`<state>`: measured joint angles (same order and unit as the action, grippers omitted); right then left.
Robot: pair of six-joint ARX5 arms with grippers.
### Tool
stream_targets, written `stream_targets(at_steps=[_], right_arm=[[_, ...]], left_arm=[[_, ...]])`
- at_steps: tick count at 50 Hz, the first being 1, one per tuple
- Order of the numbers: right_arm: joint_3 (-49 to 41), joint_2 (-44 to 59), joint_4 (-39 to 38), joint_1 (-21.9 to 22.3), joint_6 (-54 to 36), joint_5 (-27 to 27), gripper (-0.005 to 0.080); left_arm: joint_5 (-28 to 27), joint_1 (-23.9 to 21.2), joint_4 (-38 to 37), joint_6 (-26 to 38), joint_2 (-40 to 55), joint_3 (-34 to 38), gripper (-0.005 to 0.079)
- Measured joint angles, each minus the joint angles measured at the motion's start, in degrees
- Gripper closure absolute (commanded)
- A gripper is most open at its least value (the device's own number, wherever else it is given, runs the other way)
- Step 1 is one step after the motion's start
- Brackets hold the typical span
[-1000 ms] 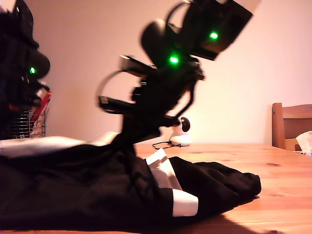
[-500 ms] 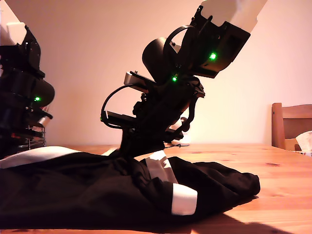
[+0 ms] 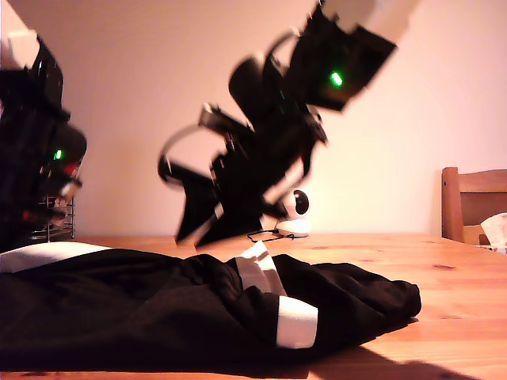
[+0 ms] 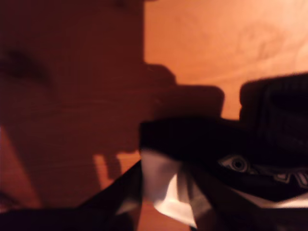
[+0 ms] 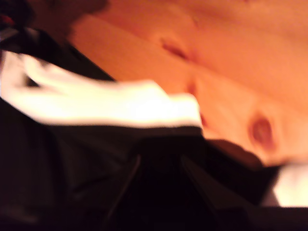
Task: Fold the shorts in front of you. After folding it, place it to the right side.
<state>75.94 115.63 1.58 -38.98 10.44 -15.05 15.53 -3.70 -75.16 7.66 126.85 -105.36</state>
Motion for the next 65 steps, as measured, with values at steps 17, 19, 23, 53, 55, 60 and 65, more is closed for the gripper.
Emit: stream_targets(at_steps=[17,19,23,53,55,60,65], right_arm=[[3.9,0.0,11.2,0.9,-6.3,-0.9,0.052],[4.2,0.0,12.9,1.2,-7.5,-0.9,0.052],[4.6,0.0,15.6,2.0,-9.1,-0.9,0.052],[5.1,-4.9,31.7,8.6,-15.3,-2.6,0.0519],[5.2,-4.9,31.6,9.0,-15.6,-2.6,0.0517],[5.2,-4.9,30.1,9.6,-16.2,-2.5,0.0456],[5.2,-4.9,26.6,10.1,-17.1,-2.3,0.0417]], left_arm=[[-2.0,-0.7,-2.2,-2.3,-0.5,-3.8,0.0489],[-3.7,-1.1,-2.2,-2.6,-0.6,-3.8,0.0489],[-8.8,-2.4,-1.9,-2.8,-1.0,-3.8,0.0489],[-35.1,-17.9,10.1,-1.7,-2.0,-3.8,0.0491],[-35.2,-18.7,10.6,-1.7,-2.0,-3.8,0.0491],[-35.2,-20.8,10.9,-1.7,-2.0,-3.8,0.0491],[-34.7,-22.2,10.7,-2.0,-2.0,-3.8,0.0491]])
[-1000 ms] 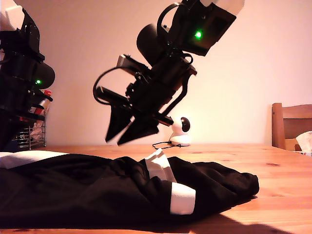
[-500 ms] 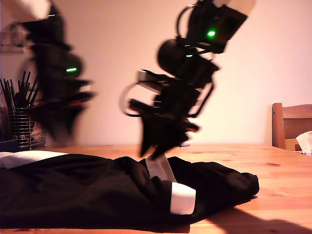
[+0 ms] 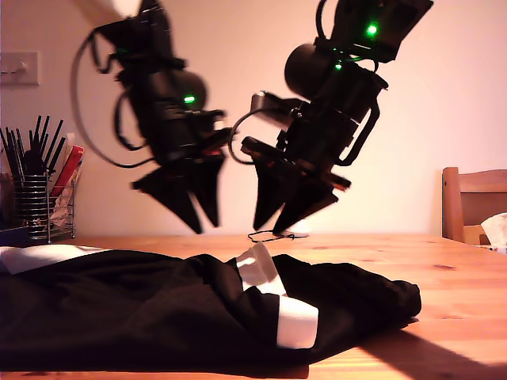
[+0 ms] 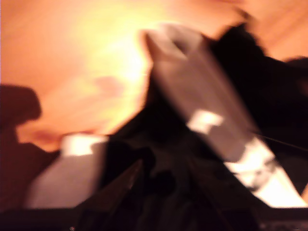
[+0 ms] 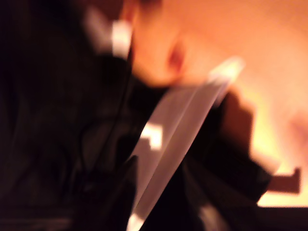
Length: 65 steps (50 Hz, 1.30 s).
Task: Fold the shorts in front of you. After folding it, place it to the right side.
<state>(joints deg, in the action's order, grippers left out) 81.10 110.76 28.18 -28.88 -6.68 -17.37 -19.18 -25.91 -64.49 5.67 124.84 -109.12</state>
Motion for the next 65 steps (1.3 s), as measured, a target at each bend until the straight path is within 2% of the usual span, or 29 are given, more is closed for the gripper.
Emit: stream_targets(at_steps=[6,13,32,45,60,65], right_arm=[[0.0,0.0,-2.0,0.4,-1.0,1.1,0.0415],[0.0,0.0,-6.2,0.8,-1.1,1.3,0.0415],[0.0,2.5,-11.0,2.2,-0.1,0.0,0.039],[0.0,4.3,-12.4,2.2,3.6,-2.5,0.0382],[0.1,8.3,-11.5,2.2,3.9,-4.2,0.0382],[0.1,8.6,-11.6,2.2,4.3,-4.6,0.041]], left_arm=[[1.8,-0.8,-1.6,-0.7,0.0,0.0,0.0491],[4.3,0.3,-2.9,-0.8,0.0,0.0,0.0491],[4.7,2.8,-3.4,-1.0,0.0,0.0,0.0491],[4.7,2.6,-3.1,-1.0,0.0,0.0,0.0491],[4.7,2.7,-3.2,-1.0,0.0,0.0,0.0491],[4.7,2.7,-3.2,-1.0,0.0,0.0,0.0491]])
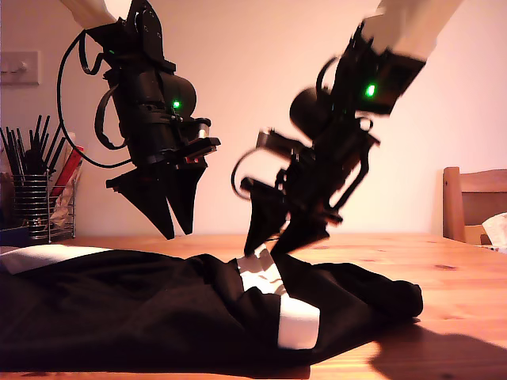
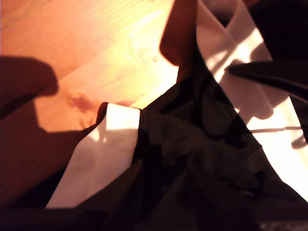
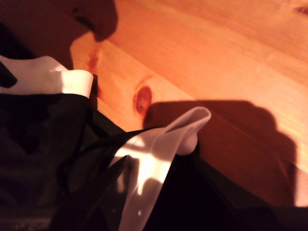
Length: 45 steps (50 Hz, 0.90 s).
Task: Fold the shorts in front of you. After folding it, place it to the right side.
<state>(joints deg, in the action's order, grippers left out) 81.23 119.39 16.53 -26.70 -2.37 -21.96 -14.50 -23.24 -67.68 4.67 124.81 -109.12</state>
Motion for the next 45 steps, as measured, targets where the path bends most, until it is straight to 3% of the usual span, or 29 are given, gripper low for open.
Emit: stream_targets(at_steps=[12,26,37,45], right_arm=[[0.0,0.0,-1.0,0.0,3.1,-2.6,0.077],[3.9,0.0,4.7,0.0,5.4,-1.4,0.0763],[16.1,0.0,16.0,0.0,2.3,9.3,0.0763],[18.9,0.0,23.7,0.0,0.7,16.0,0.0763]], left_arm=[[0.0,0.0,0.0,0.0,0.0,0.0,0.0491],[0.0,0.0,-1.8,0.1,0.0,0.0,0.0491],[0.0,0.0,-2.7,0.4,0.0,0.0,0.0491],[0.0,0.0,-2.9,0.5,0.0,0.0,0.0491]])
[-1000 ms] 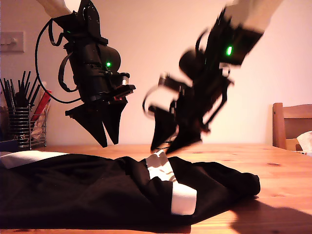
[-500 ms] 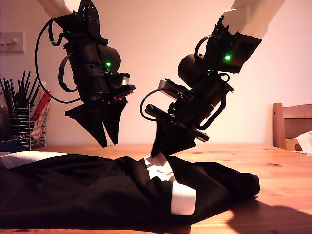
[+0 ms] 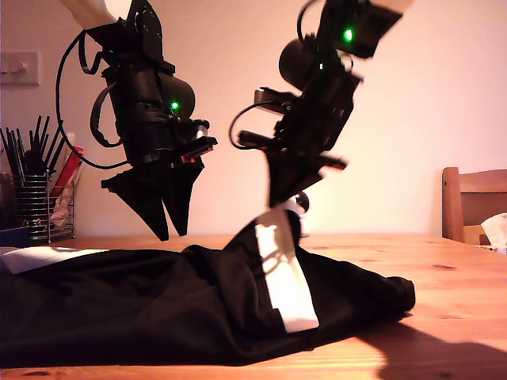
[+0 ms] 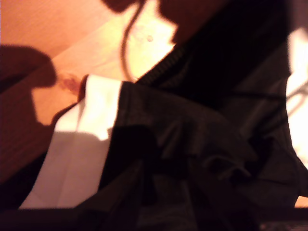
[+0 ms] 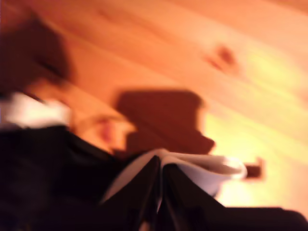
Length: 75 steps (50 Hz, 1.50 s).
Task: Fold the shorts in front of you. After folding it, place it to the right side.
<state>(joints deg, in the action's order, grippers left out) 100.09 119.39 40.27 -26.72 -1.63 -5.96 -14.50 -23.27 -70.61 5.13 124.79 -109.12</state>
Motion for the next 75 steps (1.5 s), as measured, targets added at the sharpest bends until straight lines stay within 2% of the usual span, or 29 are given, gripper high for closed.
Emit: stream_targets(at_steps=[5,13,21,30,34,38,52,61,69,75], right_arm=[[0.0,0.0,3.8,0.0,-1.5,4.0,0.0763],[0.0,0.0,8.0,0.0,-1.5,7.3,0.0763],[0.0,-0.3,10.7,0.6,-2.6,10.8,0.0763],[0.0,-2.1,11.7,2.3,-2.8,10.9,0.0763],[0.0,-2.7,11.6,3.3,-2.8,10.9,0.0763],[0.0,-2.9,11.6,3.8,-2.9,10.7,0.0763],[0.0,-2.9,11.6,4.5,-2.9,9.1,0.0763],[0.0,-2.9,11.7,4.5,-2.9,8.9,0.0763],[0.0,-2.9,11.9,4.5,-3.0,8.9,0.0763],[0.0,-2.9,11.9,4.5,-3.0,8.9,0.0763]], left_arm=[[0.0,-0.1,-0.3,0.2,0.0,0.0,0.0491],[-0.5,-0.6,-2.6,0.4,0.0,0.0,0.0491],[-3.6,-1.6,-5.3,1.0,0.0,0.0,0.0491],[-5.6,-4.2,-7.3,2.0,-0.1,0.0,0.0496],[-4.9,-5.9,-7.3,2.6,-0.3,0.0,0.0543],[-3.3,-7.1,-7.2,2.7,-1.4,0.0,0.0551],[-3.2,-8.8,-1.7,2.6,-12.2,0.5,0.0588],[-3.0,-10.5,6.6,2.6,-21.0,9.8,0.0601],[-2.1,-13.6,18.4,2.7,-26.6,25.1,0.0633],[-1.9,-15.4,27.1,5.9,-30.4,36.7,0.0633]])
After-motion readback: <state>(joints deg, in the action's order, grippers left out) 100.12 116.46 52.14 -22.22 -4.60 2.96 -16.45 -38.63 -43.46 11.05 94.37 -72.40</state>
